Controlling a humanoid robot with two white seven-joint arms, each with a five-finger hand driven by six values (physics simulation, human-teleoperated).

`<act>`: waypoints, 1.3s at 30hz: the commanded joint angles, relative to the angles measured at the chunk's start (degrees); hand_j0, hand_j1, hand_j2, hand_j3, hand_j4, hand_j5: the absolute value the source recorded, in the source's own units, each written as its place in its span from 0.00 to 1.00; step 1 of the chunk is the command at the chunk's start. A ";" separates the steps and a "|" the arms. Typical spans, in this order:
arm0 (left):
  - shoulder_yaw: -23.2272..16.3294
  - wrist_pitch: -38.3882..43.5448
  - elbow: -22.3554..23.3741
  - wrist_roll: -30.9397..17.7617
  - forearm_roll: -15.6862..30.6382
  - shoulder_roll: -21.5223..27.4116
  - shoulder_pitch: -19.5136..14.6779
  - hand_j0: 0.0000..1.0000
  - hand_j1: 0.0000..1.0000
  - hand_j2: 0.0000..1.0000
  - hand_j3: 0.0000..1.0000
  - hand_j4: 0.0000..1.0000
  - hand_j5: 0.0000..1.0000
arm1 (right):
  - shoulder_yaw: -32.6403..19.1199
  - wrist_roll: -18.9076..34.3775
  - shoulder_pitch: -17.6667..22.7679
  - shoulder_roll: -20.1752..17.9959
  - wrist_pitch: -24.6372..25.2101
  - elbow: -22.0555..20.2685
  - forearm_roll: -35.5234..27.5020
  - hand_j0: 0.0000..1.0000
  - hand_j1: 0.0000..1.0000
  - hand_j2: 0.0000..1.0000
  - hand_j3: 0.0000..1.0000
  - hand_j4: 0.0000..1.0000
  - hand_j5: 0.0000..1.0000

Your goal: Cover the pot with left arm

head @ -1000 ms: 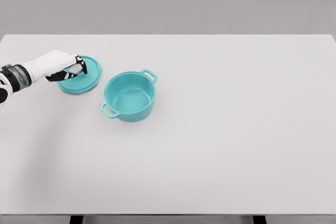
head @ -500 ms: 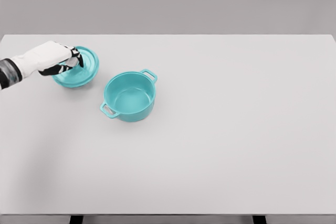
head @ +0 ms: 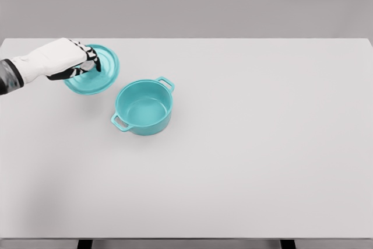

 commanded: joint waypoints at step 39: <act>-9.01 0.12 -12.41 0.13 3.36 0.48 0.18 0.48 0.48 0.48 0.48 0.48 0.48 | 0.00 0.01 0.00 0.00 0.00 -0.01 0.00 1.00 1.00 1.00 1.00 1.00 1.00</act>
